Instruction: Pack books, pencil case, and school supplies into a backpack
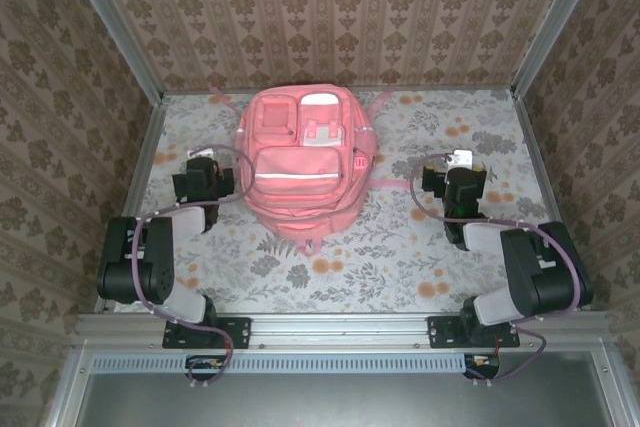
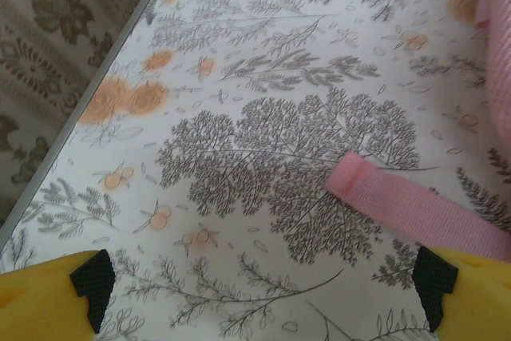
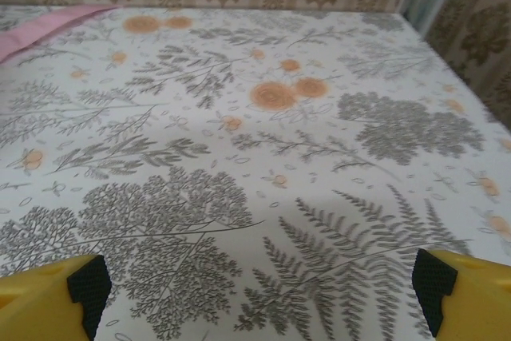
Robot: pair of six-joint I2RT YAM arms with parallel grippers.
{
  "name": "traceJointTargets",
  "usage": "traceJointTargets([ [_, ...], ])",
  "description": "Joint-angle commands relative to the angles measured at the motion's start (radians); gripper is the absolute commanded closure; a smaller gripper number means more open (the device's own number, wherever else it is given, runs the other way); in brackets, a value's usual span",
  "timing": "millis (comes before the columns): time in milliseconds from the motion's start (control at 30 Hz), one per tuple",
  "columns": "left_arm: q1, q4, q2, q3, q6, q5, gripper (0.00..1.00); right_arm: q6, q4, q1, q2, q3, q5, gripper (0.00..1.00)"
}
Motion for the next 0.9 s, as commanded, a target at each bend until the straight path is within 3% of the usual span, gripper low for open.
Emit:
traceJointTargets([
  [0,0.023,0.175,-0.01,-0.056,0.063,0.127,0.0,0.012,0.172,-0.041,0.045,-0.042,-0.141,0.0],
  [33,0.039,0.201,-0.017,-0.076,0.057,0.175,0.0,0.008,0.251,-0.047,0.081,-0.057,-0.15,0.0],
  [100,0.057,0.298,0.003,-0.136,0.06,0.251,0.0,0.025,0.155,-0.054,0.055,-0.031,-0.151,0.0],
  [133,0.058,0.439,0.042,-0.165,0.077,0.247,0.0,0.026,0.158,-0.058,0.066,-0.022,-0.155,0.0],
  [167,0.06,0.34,0.011,-0.143,0.054,0.242,0.0,0.029,0.145,-0.061,0.068,-0.015,-0.156,0.0],
  [233,0.063,0.401,0.03,-0.155,0.063,0.243,0.0,0.028,0.138,-0.066,0.067,-0.012,-0.17,0.0],
  [267,0.063,0.348,0.014,-0.147,0.054,0.246,0.0,0.029,0.127,-0.066,0.061,-0.011,-0.169,0.0],
  [867,0.06,0.366,0.018,-0.151,0.056,0.239,0.0,0.028,0.133,-0.066,0.063,-0.012,-0.168,0.0],
])
